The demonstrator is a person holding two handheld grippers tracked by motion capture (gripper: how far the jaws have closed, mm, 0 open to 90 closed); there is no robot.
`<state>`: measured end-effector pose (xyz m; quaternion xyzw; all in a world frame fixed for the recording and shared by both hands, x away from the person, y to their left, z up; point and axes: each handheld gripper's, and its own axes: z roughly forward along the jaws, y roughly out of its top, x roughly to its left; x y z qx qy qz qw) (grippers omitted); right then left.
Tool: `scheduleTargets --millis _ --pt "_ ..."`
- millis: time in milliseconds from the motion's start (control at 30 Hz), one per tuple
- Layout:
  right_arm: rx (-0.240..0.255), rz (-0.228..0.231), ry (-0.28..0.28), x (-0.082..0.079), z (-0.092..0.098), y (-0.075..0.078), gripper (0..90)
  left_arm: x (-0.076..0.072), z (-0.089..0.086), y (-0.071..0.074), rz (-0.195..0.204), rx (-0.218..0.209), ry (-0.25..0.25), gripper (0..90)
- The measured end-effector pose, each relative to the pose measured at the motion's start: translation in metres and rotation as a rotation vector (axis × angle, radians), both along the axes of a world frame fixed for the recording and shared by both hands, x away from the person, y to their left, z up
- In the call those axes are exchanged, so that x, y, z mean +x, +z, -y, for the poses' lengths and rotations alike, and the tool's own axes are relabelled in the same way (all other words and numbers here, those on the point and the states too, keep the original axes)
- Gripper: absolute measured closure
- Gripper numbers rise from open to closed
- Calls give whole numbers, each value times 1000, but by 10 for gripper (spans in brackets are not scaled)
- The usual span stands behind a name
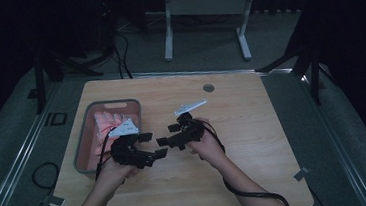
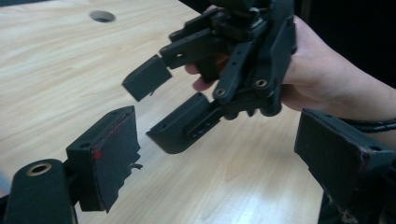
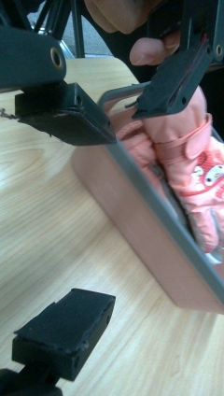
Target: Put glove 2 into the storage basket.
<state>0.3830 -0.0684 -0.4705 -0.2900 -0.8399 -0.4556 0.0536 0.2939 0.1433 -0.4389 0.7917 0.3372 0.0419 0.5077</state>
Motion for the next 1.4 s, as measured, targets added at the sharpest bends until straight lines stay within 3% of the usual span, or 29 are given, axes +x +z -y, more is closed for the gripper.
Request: scheduleTargets --millis 267,400,567,867,1100,1267,1400 --pt "-5 -6 -11 -4 17 -15 185 -6 27 -11 6 12 -59 140" --pt "-32 1 -14 -7 32 -27 184 -7 38 -17 4 29 -86 140" --pt "-40 -6 -41 -10 48 -38 185 -12 50 -24 3 4 -107 140" --pt "-48 -3 -65 -18 72 -53 185 -17 70 -45 7 18 -163 140" --pt "-63 4 -64 -25 87 -64 184 -20 84 -60 5 57 -208 140" --pt "-111 34 -79 -33 99 -73 184 -20 89 -73 -4 80 -236 140" --pt "-93 43 -90 -37 112 -77 184 -22 94 -82 6 103 -260 140"
